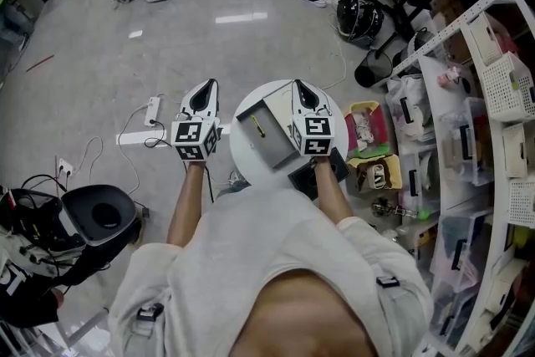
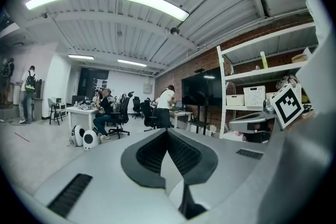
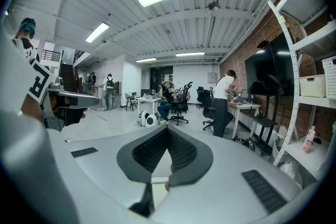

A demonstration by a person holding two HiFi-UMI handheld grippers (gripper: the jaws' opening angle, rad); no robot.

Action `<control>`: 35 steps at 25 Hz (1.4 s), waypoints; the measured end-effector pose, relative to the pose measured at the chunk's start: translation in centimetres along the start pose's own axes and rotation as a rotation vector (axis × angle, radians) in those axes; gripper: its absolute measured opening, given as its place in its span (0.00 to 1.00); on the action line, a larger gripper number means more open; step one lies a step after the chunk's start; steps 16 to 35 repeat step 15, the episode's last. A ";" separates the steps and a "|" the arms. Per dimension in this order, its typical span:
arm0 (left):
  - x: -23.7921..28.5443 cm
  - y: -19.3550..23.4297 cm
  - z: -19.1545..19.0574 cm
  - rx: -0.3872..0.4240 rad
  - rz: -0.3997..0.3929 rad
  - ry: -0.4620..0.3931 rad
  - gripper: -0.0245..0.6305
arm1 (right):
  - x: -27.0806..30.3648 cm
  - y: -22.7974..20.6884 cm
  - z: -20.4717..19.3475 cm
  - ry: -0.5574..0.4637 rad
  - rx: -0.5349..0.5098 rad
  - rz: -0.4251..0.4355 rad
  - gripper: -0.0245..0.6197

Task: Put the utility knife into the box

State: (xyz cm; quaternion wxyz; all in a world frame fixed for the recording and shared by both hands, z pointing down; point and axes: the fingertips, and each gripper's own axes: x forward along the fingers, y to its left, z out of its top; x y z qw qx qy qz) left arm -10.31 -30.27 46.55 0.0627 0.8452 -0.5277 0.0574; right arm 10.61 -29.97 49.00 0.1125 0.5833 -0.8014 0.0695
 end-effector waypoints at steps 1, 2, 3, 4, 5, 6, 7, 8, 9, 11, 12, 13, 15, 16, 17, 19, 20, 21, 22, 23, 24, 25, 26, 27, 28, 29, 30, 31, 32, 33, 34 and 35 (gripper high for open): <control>0.1 0.1 0.1 0.002 0.000 -0.001 0.07 | 0.1 0.0 0.0 -0.001 0.001 0.000 0.08; 0.2 0.1 0.1 0.003 0.000 -0.001 0.07 | 0.2 -0.1 0.1 -0.002 0.002 -0.001 0.08; 0.2 0.2 0.2 0.003 -0.001 -0.002 0.07 | 0.3 -0.1 0.1 -0.001 0.003 -0.002 0.08; 0.3 0.2 0.2 0.002 -0.001 -0.001 0.07 | 0.4 -0.1 0.1 0.000 0.003 -0.002 0.08; 0.3 0.2 0.2 0.001 -0.001 0.000 0.07 | 0.4 -0.1 0.2 0.001 0.003 -0.003 0.08; 0.3 0.3 0.2 0.001 -0.001 0.001 0.07 | 0.4 -0.1 0.2 0.001 0.003 -0.003 0.08; 0.3 0.3 0.2 0.001 -0.001 0.003 0.07 | 0.5 -0.1 0.2 0.002 0.003 -0.002 0.08; 0.3 0.3 0.2 0.001 -0.001 0.004 0.07 | 0.4 -0.1 0.2 0.002 0.003 -0.002 0.08; 0.3 0.3 0.2 0.001 0.000 0.004 0.07 | 0.4 0.0 0.2 0.002 0.003 -0.001 0.08; 0.2 0.2 0.2 0.002 0.001 0.004 0.07 | 0.4 -0.1 0.1 0.003 0.003 0.000 0.08; 0.2 0.1 0.2 0.002 0.001 0.004 0.07 | 0.3 -0.2 0.1 0.003 0.003 0.000 0.08; 0.2 0.1 0.3 0.002 0.002 0.004 0.07 | 0.3 -0.2 0.1 0.004 0.003 0.000 0.08; 0.2 -0.2 0.3 0.003 0.003 0.005 0.07 | 0.1 -0.4 0.0 0.007 0.004 0.001 0.08; 0.2 -0.2 0.3 0.003 0.003 0.005 0.07 | 0.1 -0.4 0.0 0.007 0.004 0.001 0.08; 0.2 -0.2 0.3 0.003 0.003 0.005 0.07 | 0.1 -0.4 0.0 0.007 0.004 0.001 0.08; 0.2 -0.2 0.3 0.003 0.003 0.005 0.07 | 0.1 -0.4 0.0 0.007 0.004 0.001 0.08; 0.2 -0.2 0.3 0.003 0.003 0.005 0.07 | 0.1 -0.4 0.0 0.007 0.004 0.001 0.08; 0.2 -0.2 0.3 0.003 0.003 0.005 0.07 | 0.1 -0.4 0.0 0.007 0.004 0.001 0.08; 0.2 -0.2 0.3 0.003 0.003 0.005 0.07 | 0.1 -0.4 0.0 0.007 0.004 0.001 0.08; 0.2 -0.2 0.3 0.003 0.003 0.005 0.07 | 0.1 -0.4 0.0 0.007 0.004 0.001 0.08; 0.2 -0.2 0.3 0.003 0.003 0.005 0.07 | 0.1 -0.4 0.0 0.007 0.004 0.001 0.08; 0.2 -0.2 0.3 0.003 0.003 0.005 0.07 | 0.1 -0.4 0.0 0.007 0.004 0.001 0.08; 0.2 -0.2 0.3 0.003 0.003 0.005 0.07 | 0.1 -0.4 0.0 0.007 0.004 0.001 0.08; 0.2 -0.2 0.3 0.003 0.003 0.005 0.07 | 0.1 -0.4 0.0 0.007 0.004 0.001 0.08; 0.2 -0.2 0.3 0.003 0.003 0.005 0.07 | 0.1 -0.4 0.0 0.007 0.004 0.001 0.08; 0.2 -0.2 0.3 0.003 0.003 0.005 0.07 | 0.1 -0.4 0.0 0.007 0.004 0.001 0.08; 0.2 -0.2 0.3 0.003 0.003 0.005 0.07 | 0.1 -0.4 0.0 0.007 0.004 0.001 0.08; 0.2 -0.2 0.3 0.003 0.003 0.005 0.07 | 0.1 -0.4 0.0 0.007 0.004 0.001 0.08; 0.2 -0.2 0.3 0.003 0.003 0.005 0.07 | 0.1 -0.4 0.0 0.007 0.004 0.001 0.08; 0.2 -0.2 0.3 0.003 0.003 0.005 0.07 | 0.1 -0.4 0.0 0.007 0.004 0.001 0.08; 0.2 -0.2 0.3 0.003 0.003 0.005 0.07 | 0.1 -0.4 0.0 0.007 0.004 0.001 0.08; 0.2 -0.2 0.3 0.003 0.003 0.005 0.07 | 0.1 -0.4 0.0 0.007 0.004 0.001 0.08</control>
